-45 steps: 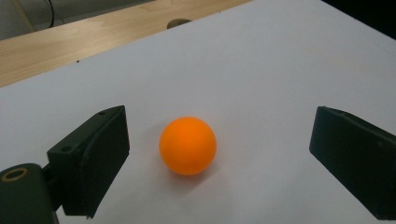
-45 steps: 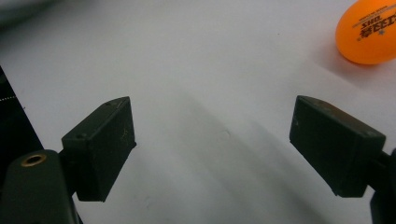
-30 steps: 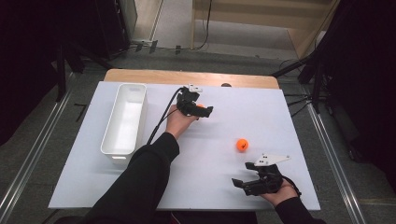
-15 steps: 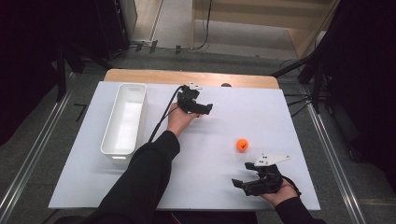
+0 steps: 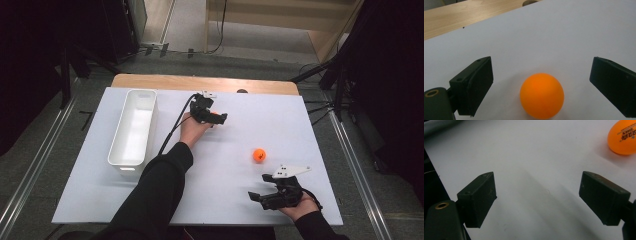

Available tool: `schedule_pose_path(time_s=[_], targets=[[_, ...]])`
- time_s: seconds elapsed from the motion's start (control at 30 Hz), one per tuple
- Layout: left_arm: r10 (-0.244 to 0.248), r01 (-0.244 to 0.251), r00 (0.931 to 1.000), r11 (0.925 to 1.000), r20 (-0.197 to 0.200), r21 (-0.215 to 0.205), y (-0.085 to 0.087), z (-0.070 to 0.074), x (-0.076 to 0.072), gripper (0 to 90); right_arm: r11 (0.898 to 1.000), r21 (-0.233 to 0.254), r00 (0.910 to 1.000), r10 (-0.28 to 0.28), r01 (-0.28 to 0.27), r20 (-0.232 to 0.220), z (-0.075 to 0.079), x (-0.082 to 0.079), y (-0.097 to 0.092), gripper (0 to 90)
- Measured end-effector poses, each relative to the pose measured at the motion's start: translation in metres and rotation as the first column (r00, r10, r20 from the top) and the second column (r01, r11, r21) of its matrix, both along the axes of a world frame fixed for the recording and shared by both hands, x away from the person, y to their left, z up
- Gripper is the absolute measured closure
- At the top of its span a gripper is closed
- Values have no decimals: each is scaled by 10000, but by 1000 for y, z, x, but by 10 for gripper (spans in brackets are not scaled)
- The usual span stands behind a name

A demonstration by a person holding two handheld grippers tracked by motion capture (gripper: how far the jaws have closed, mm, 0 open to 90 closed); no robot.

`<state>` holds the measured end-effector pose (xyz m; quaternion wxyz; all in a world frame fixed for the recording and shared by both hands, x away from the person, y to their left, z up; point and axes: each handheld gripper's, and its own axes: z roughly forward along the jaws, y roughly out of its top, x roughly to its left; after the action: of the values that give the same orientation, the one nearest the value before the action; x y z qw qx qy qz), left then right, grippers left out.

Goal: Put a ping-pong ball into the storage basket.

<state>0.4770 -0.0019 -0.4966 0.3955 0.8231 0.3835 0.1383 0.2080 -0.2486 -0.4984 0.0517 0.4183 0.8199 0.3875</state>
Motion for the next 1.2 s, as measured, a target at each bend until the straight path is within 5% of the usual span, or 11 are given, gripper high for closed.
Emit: schedule_pose_path(time_s=[0.23, 0.33, 0.83, 1.0, 1.2], targets=[[129, -135, 9993, 9997, -356, -179, -1, -5, 1, 53, 10000, -33, 10000, 27, -27, 28, 0, 0, 1, 128], [131, -124, 9996, 9996, -248, 271, -2, -10, 0, 53, 10000, -33, 10000, 32, -32, 28, 0, 0, 1, 128], [311, -307, 9995, 9947, -27, 978, -4, -18, -2, 55, 10000, -24, 9999, 81, -81, 64, 0, 0, 2, 128], [479, -504, 9986, 9890, 215, 1388, -8, -19, -5, 143, 10000, -9, 10000, 54, -54, 52, 0, 0, 2, 128], [333, -361, 9992, 9900, 227, 1366, -8, -18, -6, 192, 10000, -29, 10000, 65, -65, 54, 0, 0, 2, 128]])
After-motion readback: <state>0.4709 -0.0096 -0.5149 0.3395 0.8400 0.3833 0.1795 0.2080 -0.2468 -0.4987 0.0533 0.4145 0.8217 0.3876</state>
